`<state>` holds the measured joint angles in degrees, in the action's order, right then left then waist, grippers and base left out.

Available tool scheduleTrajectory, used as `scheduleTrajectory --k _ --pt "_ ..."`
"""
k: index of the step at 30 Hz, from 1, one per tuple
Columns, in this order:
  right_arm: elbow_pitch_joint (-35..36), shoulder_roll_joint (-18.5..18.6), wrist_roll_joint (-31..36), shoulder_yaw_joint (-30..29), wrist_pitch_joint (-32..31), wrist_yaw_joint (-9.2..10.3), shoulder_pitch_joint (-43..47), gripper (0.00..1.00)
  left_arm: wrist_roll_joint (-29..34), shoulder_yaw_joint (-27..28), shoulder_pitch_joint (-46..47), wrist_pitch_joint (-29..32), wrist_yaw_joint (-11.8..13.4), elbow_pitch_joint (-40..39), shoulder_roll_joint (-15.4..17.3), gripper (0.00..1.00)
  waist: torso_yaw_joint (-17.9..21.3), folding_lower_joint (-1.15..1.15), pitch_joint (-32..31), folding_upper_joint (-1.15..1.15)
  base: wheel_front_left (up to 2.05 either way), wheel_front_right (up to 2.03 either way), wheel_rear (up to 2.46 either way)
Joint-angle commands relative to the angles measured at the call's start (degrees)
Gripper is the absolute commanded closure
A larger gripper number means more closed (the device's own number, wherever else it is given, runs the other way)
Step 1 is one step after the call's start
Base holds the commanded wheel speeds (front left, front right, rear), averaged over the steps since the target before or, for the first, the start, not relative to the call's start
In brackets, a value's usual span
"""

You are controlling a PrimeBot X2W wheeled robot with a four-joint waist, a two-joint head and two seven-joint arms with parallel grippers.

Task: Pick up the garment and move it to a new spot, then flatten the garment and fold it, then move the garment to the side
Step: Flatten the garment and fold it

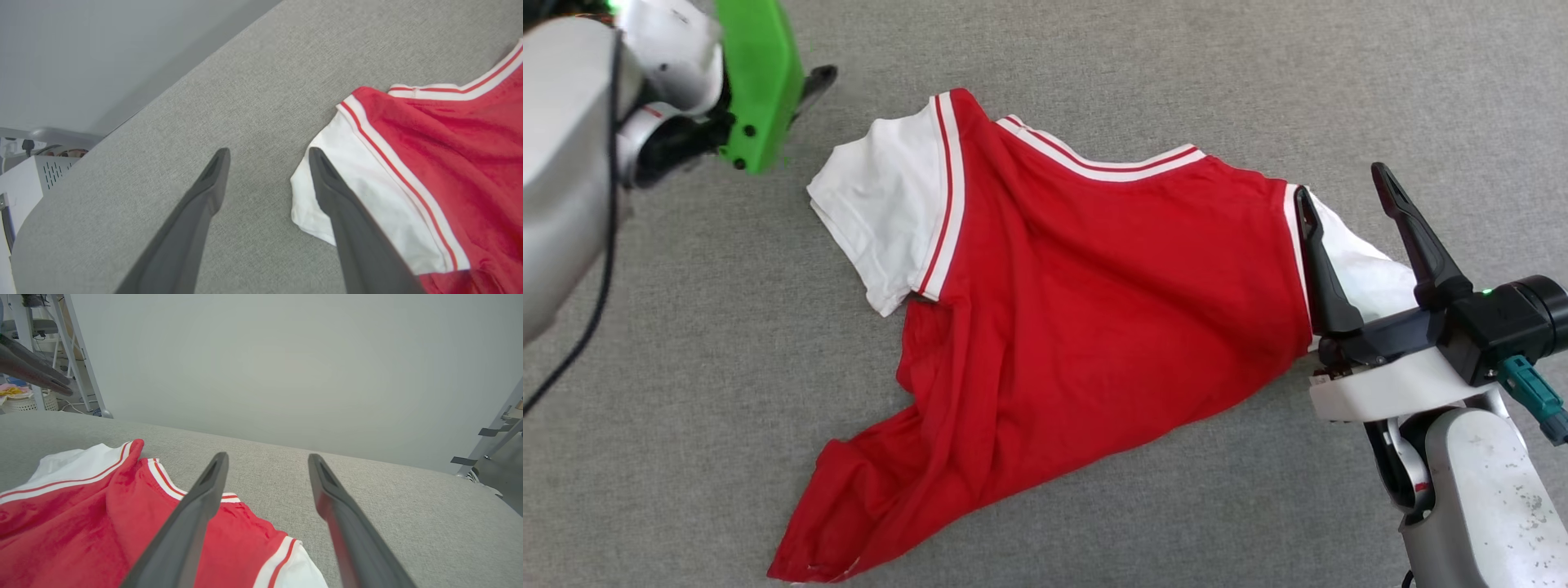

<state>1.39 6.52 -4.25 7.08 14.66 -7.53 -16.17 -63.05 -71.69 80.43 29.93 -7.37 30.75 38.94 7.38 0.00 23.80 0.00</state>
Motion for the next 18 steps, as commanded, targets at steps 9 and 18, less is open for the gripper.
scheduleTrajectory --k 9,18 --pt "0.9 -0.3 0.0 0.0 0.3 0.04 0.0 0.0 -5.4 -1.1 -1.1 8.9 -0.1 -0.7 2.6 0.0 0.9 0.0 2.1 0.0 0.0 0.0 0.0" --pt "0.9 -1.0 -0.3 0.1 0.3 0.04 -1.2 0.0 -1.9 -1.6 -9.1 9.9 -0.1 1.2 1.4 0.0 2.8 0.0 3.9 0.0 0.0 0.0 0.0"
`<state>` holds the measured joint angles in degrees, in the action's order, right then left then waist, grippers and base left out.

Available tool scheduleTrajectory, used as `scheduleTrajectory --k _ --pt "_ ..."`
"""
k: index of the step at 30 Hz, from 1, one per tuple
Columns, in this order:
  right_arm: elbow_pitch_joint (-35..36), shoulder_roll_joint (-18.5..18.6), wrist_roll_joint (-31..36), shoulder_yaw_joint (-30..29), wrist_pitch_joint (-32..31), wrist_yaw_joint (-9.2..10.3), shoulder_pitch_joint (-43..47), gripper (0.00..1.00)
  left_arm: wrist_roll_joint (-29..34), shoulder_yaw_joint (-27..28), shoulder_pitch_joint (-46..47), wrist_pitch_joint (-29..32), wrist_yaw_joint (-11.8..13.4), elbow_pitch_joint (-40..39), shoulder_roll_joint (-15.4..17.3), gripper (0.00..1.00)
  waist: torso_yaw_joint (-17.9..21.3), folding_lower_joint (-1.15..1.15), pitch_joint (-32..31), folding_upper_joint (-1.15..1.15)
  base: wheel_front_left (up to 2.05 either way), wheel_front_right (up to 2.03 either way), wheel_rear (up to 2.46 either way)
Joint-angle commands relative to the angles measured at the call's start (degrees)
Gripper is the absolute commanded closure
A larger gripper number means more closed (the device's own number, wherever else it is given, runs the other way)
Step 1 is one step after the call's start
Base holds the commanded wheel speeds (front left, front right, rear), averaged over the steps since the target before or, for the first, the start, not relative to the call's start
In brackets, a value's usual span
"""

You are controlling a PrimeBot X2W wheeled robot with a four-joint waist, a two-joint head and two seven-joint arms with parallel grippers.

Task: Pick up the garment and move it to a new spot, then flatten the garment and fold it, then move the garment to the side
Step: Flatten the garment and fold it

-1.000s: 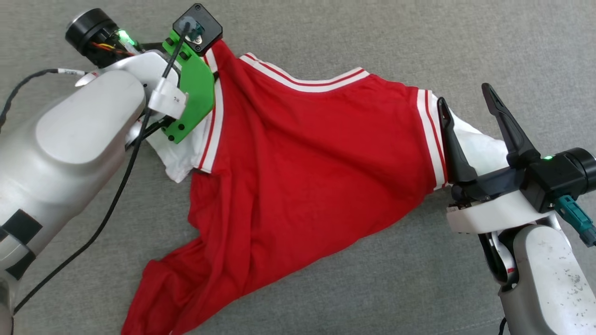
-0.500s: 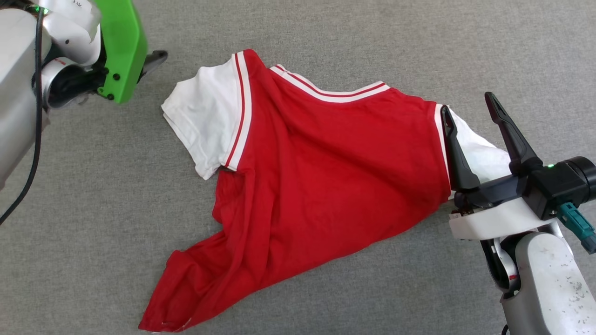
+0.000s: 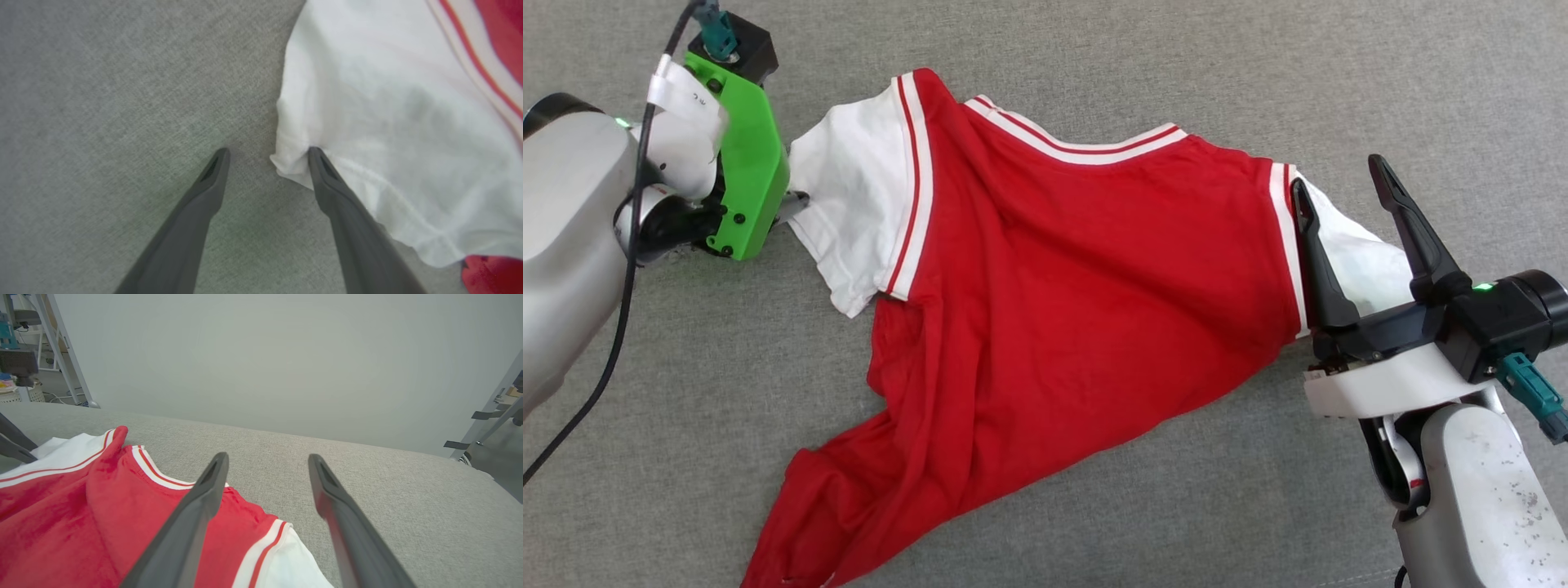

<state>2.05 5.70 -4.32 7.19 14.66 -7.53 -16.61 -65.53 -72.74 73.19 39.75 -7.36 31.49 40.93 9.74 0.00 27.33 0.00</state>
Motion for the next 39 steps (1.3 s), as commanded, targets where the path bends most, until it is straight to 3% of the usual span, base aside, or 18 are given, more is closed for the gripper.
scheduleTrajectory --k 1,4,5,6,7,12,17,26,32,39 --pt "0.2 -0.2 -0.3 0.0 0.3 0.04 -0.8 0.0 0.5 -0.5 -2.7 -0.2 -0.1 0.9 -0.9 0.0 0.5 0.0 0.5 0.0 0.0 0.0 0.0" --pt "0.2 -0.4 -0.3 0.0 0.3 0.04 -0.7 0.0 1.4 -0.6 -5.1 -0.1 -0.1 1.3 -1.4 0.0 0.9 0.0 0.5 0.0 0.0 0.0 0.0" --pt "0.1 -0.4 -0.2 -0.2 0.3 0.04 -0.7 0.0 1.6 -0.6 -5.7 0.0 -0.1 1.1 -1.5 0.08 0.9 0.0 0.5 0.0 0.0 0.0 0.0" --pt "0.1 -0.3 -0.2 -0.4 0.3 0.04 -0.6 0.0 2.1 -0.6 -6.1 -0.1 -0.1 0.7 -1.5 0.6 0.8 0.0 0.3 0.0 0.0 0.0 0.0" --pt "0.1 -0.3 -0.1 -0.7 0.3 0.04 -0.5 0.0 2.5 -0.6 -6.6 -0.1 -0.1 0.0 -1.3 1.0 0.6 0.0 0.1 0.0 0.0 0.0 0.0" --pt "-0.1 0.2 0.3 -2.0 0.3 0.04 0.5 0.0 4.0 -0.6 -7.3 -3.0 -0.1 -2.7 0.0 1.0 -1.0 0.0 -1.9 0.0 0.0 0.0 0.0" --pt "-0.1 1.5 0.5 -4.0 0.3 0.04 1.1 0.0 5.9 0.4 -6.1 -12.0 -0.1 -2.4 2.2 1.0 -2.7 0.0 -4.5 0.0 0.0 0.0 0.0" --pt "-1.5 6.9 0.5 -8.0 0.3 0.04 1.4 0.0 4.8 3.5 -9.9 -22.9 0.5 -1.7 8.9 1.0 -4.7 0.0 -8.6 0.0 0.0 0.0 0.0" --pt "-1.9 14.0 -1.8 -7.1 -5.1 0.04 -0.8 0.0 4.2 3.9 -12.5 -25.2 2.3 -3.7 11.1 1.0 -6.7 0.0 -9.6 0.0 0.0 0.0 0.0" --pt "-0.7 27.2 -12.2 1.4 -22.6 0.04 -8.6 0.0 4.8 4.2 -12.9 -26.8 4.7 -7.6 10.7 1.0 -9.3 0.0 -9.2 0.0 0.0 0.0 0.0"
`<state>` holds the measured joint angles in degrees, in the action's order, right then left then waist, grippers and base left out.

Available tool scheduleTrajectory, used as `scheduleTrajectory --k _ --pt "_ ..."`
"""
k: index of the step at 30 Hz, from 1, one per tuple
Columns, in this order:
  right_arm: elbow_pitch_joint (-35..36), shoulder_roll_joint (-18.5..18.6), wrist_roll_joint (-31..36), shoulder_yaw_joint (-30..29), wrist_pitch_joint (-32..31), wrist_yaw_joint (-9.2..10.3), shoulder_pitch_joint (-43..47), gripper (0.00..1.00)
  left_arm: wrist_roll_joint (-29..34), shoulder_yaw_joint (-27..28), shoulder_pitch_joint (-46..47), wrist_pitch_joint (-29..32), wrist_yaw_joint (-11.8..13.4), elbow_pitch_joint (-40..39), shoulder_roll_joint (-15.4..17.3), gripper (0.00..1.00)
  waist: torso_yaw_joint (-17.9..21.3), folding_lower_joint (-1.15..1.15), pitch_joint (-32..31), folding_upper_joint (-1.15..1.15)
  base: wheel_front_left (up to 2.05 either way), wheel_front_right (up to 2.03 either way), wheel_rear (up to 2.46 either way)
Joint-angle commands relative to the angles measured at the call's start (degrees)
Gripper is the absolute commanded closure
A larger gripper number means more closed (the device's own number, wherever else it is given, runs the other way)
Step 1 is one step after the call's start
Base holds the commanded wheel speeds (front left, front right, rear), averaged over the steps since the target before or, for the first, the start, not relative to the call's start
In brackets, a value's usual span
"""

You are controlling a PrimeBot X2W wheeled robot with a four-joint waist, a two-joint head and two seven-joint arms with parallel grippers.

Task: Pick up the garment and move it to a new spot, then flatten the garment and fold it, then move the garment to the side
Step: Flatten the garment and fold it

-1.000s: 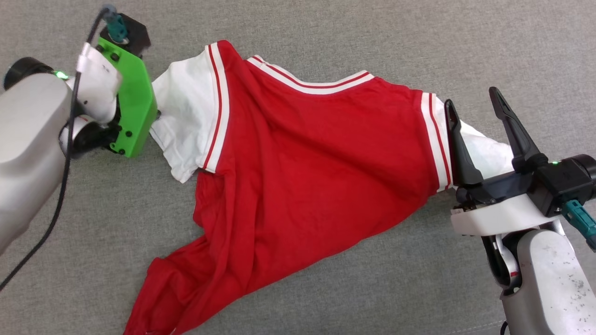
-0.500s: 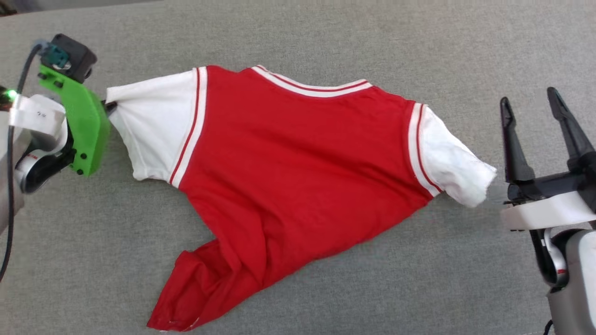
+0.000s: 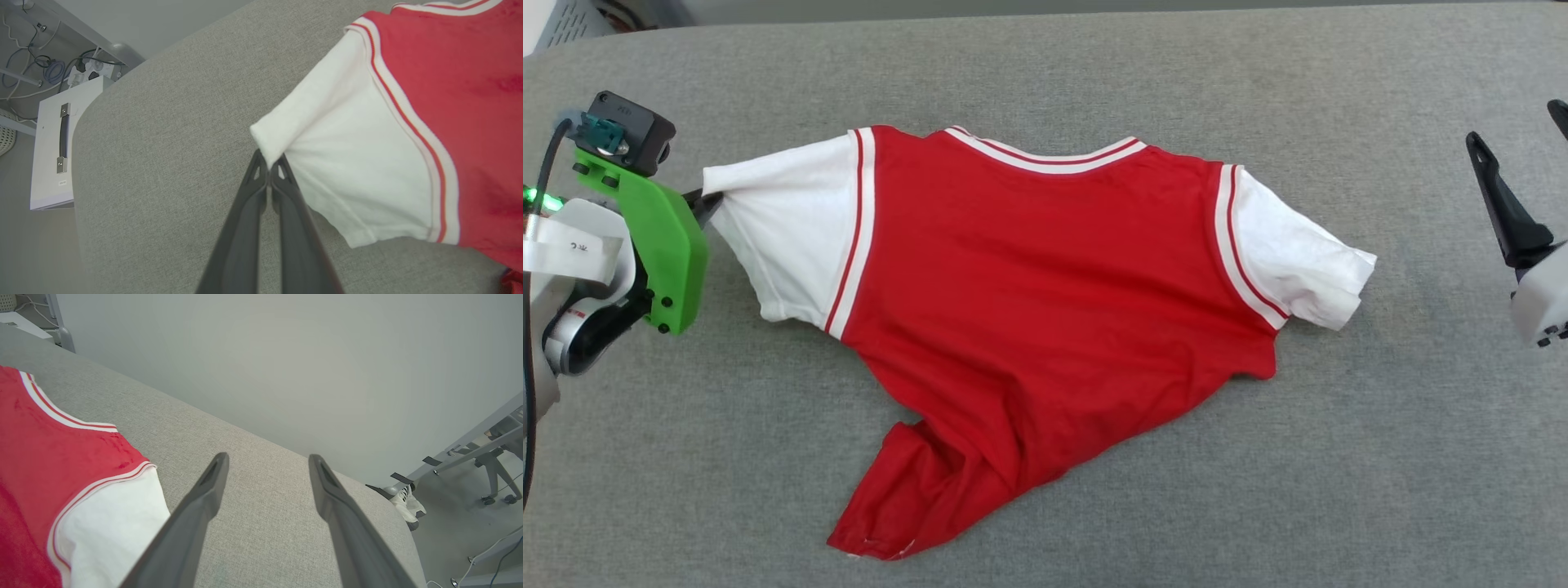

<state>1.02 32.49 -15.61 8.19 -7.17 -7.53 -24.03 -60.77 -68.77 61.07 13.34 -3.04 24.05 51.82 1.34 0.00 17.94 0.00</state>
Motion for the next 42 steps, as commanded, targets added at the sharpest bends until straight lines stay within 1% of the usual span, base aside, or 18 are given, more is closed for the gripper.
scheduleTrajectory --k 1,3,6,7,9,12,16,23,27,31,32,33,36,42 --pt "0.4 2.0 -3.2 2.1 -3.7 0.04 -2.4 0.0 0.2 0.2 -0.6 -0.6 0.7 -0.6 -0.3 1.0 -1.2 0.0 0.4 0.0 0.0 0.0 0.0" --pt "0.6 6.0 -9.5 7.2 -11.8 0.04 -5.1 0.0 0.9 0.3 -0.2 -1.1 1.4 -1.7 -0.6 1.0 -2.0 0.0 0.9 0.0 0.0 0.0 0.0" --pt "0.7 10.9 -16.8 13.5 -21.5 0.04 -8.6 0.0 1.4 0.5 0.3 -1.6 2.0 -3.1 -1.2 1.0 -3.1 0.0 1.8 0.0 0.0 0.0 0.0" --pt "0.6 12.0 -18.7 15.2 -24.4 0.04 -9.6 0.0 1.6 0.5 0.5 -1.7 2.1 -3.4 -1.4 1.0 -3.4 0.0 2.1 0.0 0.0 0.0 0.0" --pt "-0.7 13.6 -22.8 18.6 -30.9 0.04 -11.5 0.0 2.1 0.5 1.0 -1.9 2.5 -4.2 -1.6 1.0 -3.9 0.0 2.9 0.0 0.0 0.0 0.0" --pt "-2.1 14.5 -24.2 22.4 -35.0 0.04 -14.5 0.0 2.7 0.8 1.7 -2.5 3.0 -5.3 -1.9 1.0 -4.6 0.0 4.2 0.0 0.0 0.0 0.0" --pt "-6.1 12.7 -25.1 26.1 -36.6 0.04 -17.8 0.0 3.3 1.1 2.6 -2.9 3.5 -6.5 -2.0 1.0 -5.1 0.0 6.3 0.0 0.0 0.0 0.0" --pt "-14.9 10.1 -24.5 34.0 -35.1 0.04 -20.0 0.0 4.3 1.5 4.2 -3.7 3.9 -7.4 -2.6 1.0 -6.1 0.0 9.0 0.0 0.0 0.0 0.0" --pt "-19.1 9.9 -25.3 39.0 -34.2 0.04 -19.5 0.0 4.7 1.4 4.5 -4.1 3.7 -7.2 -3.2 1.0 -6.5 0.0 9.4 0.0 0.0 0.0 0.0" --pt "-20.8 10.1 -27.6 42.9 -33.0 0.04 -19.3 0.0 4.8 1.3 4.3 -4.7 3.5 -6.7 -3.3 1.0 -6.3 0.0 9.0 0.0 0.0 0.0 0.0" --pt "-20.8 10.1 -28.0 43.6 -32.4 0.04 -19.5 0.15 4.8 1.2 4.2 -4.7 3.4 -6.5 -3.2 1.0 -6.1 0.0 8.7 0.0 0.0 0.0 0.0" --pt "-20.9 10.0 -28.5 43.9 -31.2 0.04 -19.9 1.0 4.8 1.1 4.1 -4.7 3.4 -6.4 -3.2 1.0 -5.9 0.0 8.5 0.0 0.0 0.0 0.0" --pt "-21.4 10.1 -28.9 44.4 -28.0 0.04 -21.3 1.0 4.8 0.8 3.8 -4.6 3.1 -5.9 -2.9 1.0 -5.3 0.0 7.6 0.0 0.0 0.0 0.0" --pt "-20.9 10.5 -27.1 42.3 -17.0 0.04 -25.3 1.0 5.1 1.0 3.7 -6.3 2.9 -5.7 -2.9 1.0 -4.4 0.0 3.6 0.0 0.0 0.0 0.0"
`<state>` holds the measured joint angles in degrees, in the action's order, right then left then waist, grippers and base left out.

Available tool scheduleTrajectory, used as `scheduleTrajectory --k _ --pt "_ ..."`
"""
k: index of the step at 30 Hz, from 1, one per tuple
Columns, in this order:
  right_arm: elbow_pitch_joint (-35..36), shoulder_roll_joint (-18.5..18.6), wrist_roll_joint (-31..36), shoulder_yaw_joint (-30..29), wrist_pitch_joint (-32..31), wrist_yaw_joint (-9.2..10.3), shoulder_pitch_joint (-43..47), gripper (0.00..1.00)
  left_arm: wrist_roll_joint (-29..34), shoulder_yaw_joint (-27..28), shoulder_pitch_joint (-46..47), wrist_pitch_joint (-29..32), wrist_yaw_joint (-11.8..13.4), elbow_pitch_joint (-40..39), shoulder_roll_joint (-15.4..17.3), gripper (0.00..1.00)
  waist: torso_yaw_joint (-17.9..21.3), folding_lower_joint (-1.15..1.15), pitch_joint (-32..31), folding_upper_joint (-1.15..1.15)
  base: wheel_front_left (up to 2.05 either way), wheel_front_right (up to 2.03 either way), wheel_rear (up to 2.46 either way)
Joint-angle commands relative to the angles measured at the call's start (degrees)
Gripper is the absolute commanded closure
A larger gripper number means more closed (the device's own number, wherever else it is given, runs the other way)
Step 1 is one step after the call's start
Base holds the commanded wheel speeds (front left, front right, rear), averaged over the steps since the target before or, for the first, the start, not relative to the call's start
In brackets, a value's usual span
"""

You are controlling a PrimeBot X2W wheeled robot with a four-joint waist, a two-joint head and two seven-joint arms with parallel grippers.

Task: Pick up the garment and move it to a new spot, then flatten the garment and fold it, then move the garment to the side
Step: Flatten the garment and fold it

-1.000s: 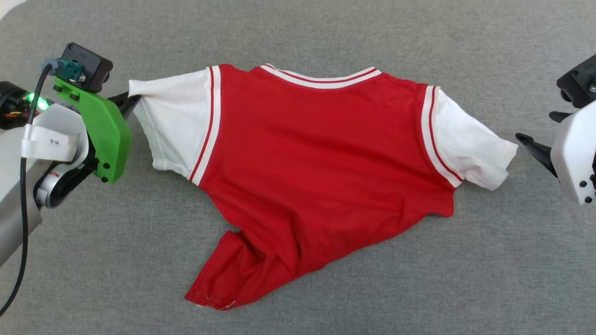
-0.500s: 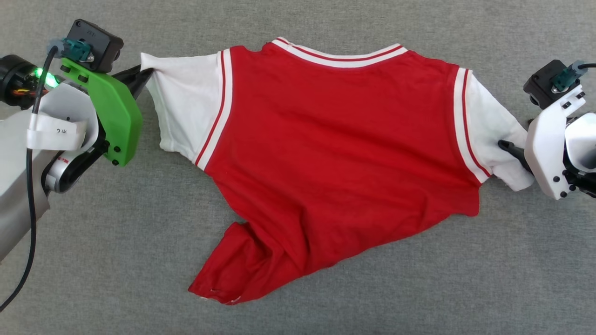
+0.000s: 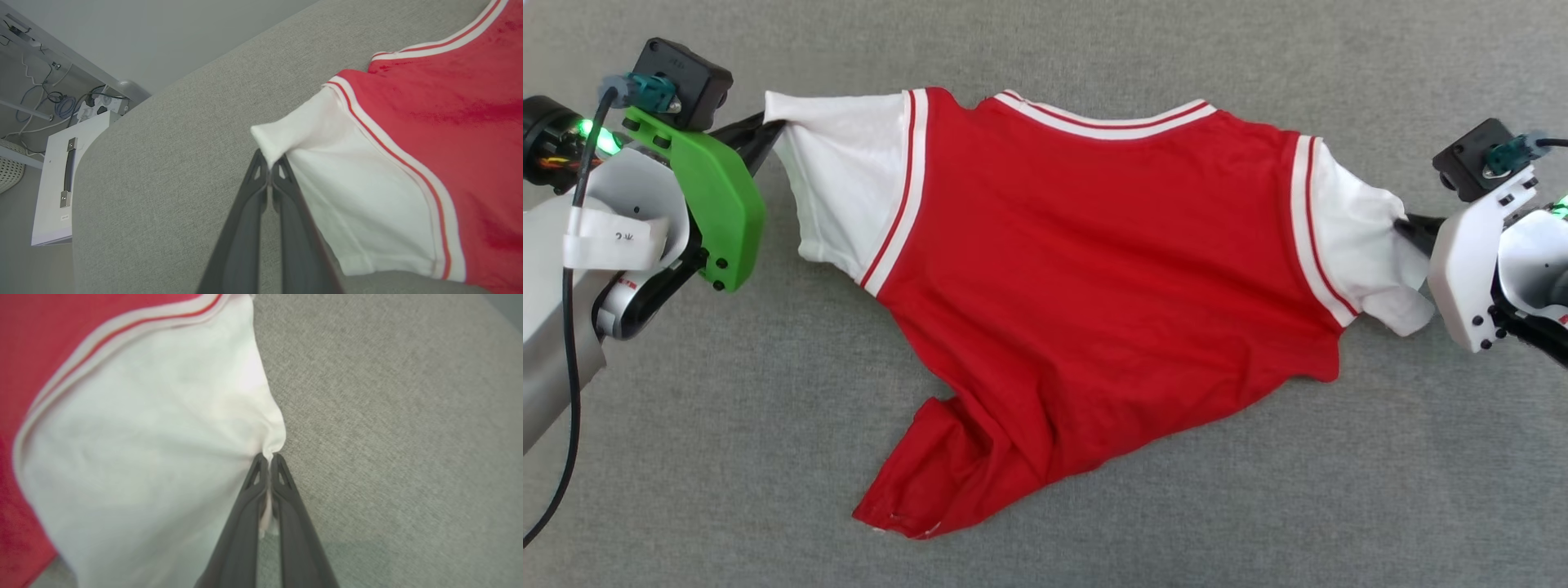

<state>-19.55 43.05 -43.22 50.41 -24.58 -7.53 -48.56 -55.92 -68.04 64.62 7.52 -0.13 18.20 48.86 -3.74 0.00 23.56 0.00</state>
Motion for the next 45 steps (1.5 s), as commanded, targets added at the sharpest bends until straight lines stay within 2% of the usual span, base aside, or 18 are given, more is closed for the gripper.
scheduleTrajectory --k 1,5,12,18,24,28,34,39,45 --pt "-0.1 0.1 0.8 -0.5 2.2 0.04 -1.1 1.0 0.5 0.3 0.1 -1.0 0.1 0.1 0.1 1.0 0.8 0.0 -3.0 0.0 0.0 0.0 0.0" --pt "1.5 1.4 2.2 -2.6 7.2 0.04 -1.7 1.0 2.1 0.8 0.4 -4.2 0.4 -1.3 0.8 1.0 1.3 0.0 -6.4 0.0 0.0 0.0 0.0" --pt "6.3 4.2 3.6 -8.9 11.1 0.04 -0.6 1.0 5.6 2.7 1.9 -9.6 3.5 -5.8 3.2 1.0 2.1 0.0 -10.6 0.0 0.0 0.0 0.0" --pt "10.0 5.6 5.2 -17.5 12.6 0.04 -0.5 1.0 8.3 4.9 5.1 -11.8 6.6 -10.3 4.7 1.0 2.4 0.0 -12.6 0.0 0.0 0.0 0.0" --pt "13.6 5.0 7.9 -25.0 11.4 0.04 -1.9 1.0 10.2 6.8 9.9 -11.4 8.2 -12.8 3.7 1.0 2.6 0.0 -13.1 0.0 0.0 0.0 0.0" --pt "15.3 3.6 9.7 -28.1 9.6 0.04 -4.4 1.0 11.7 7.3 14.2 -9.7 7.9 -12.7 1.9 1.0 3.0 0.0 -12.1 0.0 0.0 0.0 0.0" --pt "14.6 1.9 12.9 -29.2 6.9 0.04 -12.4 1.0 12.2 8.7 21.8 -7.9 5.4 -8.7 -1.8 1.0 3.7 0.0 -7.1 0.0 0.0 0.0 0.0" --pt "10.3 0.1 17.2 -28.7 6.7 0.04 -23.1 1.0 13.4 10.0 29.7 -7.5 2.9 -2.5 -5.3 1.0 4.2 0.0 -1.3 0.0 0.0 0.0 0.0" --pt "3.1 -3.4 22.2 -26.8 9.6 0.04 -37.2 1.0 14.9 12.3 39.8 -9.4 0.6 7.0 -9.7 1.0 4.8 0.0 4.3 0.0 0.0 0.0 0.0"
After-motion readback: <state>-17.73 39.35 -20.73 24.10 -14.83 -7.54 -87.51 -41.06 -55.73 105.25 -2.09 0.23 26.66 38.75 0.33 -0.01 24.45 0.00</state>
